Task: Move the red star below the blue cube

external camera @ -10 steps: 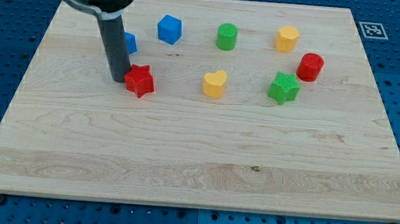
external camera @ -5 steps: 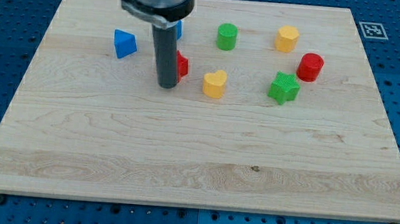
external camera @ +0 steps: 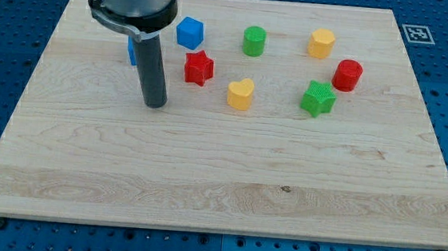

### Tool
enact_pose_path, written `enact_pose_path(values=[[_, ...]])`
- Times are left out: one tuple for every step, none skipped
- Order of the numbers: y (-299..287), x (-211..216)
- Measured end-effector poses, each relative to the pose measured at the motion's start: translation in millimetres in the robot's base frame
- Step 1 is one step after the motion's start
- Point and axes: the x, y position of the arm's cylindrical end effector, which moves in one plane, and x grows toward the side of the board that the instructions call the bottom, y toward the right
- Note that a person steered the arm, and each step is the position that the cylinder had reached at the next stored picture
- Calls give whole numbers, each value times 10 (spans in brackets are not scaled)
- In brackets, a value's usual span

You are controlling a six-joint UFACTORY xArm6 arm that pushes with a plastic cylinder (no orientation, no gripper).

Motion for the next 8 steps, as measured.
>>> enact_pose_path(values=[[-5,63],[-7,150],[-7,394],[-7,668],[-7,769],[-7,777],[1,1057],[149,1269]])
